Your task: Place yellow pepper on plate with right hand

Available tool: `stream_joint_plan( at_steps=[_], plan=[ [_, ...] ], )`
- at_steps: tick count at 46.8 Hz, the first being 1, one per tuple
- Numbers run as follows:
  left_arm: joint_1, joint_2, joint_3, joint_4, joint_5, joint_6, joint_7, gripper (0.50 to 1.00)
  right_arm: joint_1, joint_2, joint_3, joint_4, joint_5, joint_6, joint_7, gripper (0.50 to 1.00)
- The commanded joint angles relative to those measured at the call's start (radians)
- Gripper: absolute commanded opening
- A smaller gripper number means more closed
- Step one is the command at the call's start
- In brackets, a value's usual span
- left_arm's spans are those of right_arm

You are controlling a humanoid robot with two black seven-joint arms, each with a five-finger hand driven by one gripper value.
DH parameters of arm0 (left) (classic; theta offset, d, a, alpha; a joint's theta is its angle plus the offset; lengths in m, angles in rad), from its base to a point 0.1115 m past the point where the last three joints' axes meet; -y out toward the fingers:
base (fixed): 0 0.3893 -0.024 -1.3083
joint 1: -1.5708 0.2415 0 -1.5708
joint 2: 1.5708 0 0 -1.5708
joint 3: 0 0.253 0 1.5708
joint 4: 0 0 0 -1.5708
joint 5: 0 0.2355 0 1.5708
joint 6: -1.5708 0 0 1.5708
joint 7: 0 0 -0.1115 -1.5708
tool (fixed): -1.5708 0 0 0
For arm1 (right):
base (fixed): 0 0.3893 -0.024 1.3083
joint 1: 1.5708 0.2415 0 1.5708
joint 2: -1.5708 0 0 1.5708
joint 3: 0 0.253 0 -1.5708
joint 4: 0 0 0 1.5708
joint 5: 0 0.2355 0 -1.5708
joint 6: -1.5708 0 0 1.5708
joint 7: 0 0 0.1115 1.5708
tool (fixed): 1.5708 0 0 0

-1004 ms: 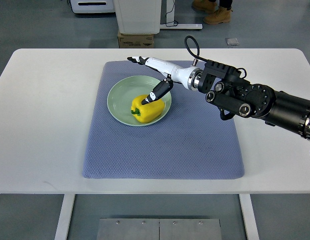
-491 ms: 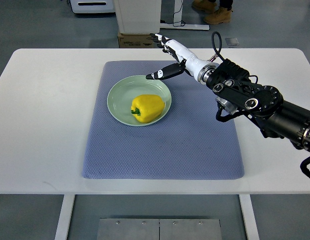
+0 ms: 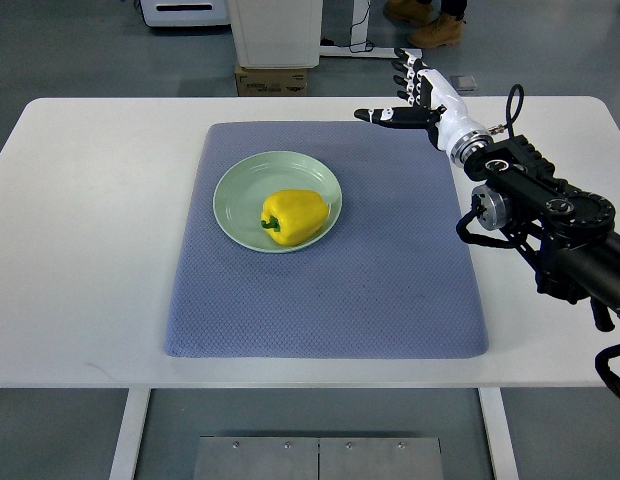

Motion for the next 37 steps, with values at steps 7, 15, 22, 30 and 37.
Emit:
stream_joint_plan(
  at_steps=[7, 15, 22, 30, 37],
  plan=[
    [0.000, 0.000, 0.000, -0.001, 0.000, 0.000, 0.000, 1.000, -0.057, -0.025, 0.138, 0.001, -0.002, 0.000, -0.032, 1.000],
    [0.000, 0.000, 0.000, -0.001, 0.000, 0.000, 0.000, 1.000, -0.110, -0.035, 0.256, 0.003, -0.002, 0.002, -0.025, 1.000],
    [0.000, 0.000, 0.000, -0.001, 0.000, 0.000, 0.000, 1.000, -0.126, -0.038, 0.368, 0.003, -0.002, 0.002, -0.023, 1.000],
    [0.000, 0.000, 0.000, 0.001, 0.000, 0.000, 0.000, 1.000, -0.147, -0.035, 0.393, 0.003, 0.000, 0.003, -0.023, 1.000],
    [0.000, 0.000, 0.000, 0.001, 0.000, 0.000, 0.000, 1.000, -0.184, -0.031, 0.393, 0.006, 0.000, 0.005, -0.025, 1.000]
  ],
)
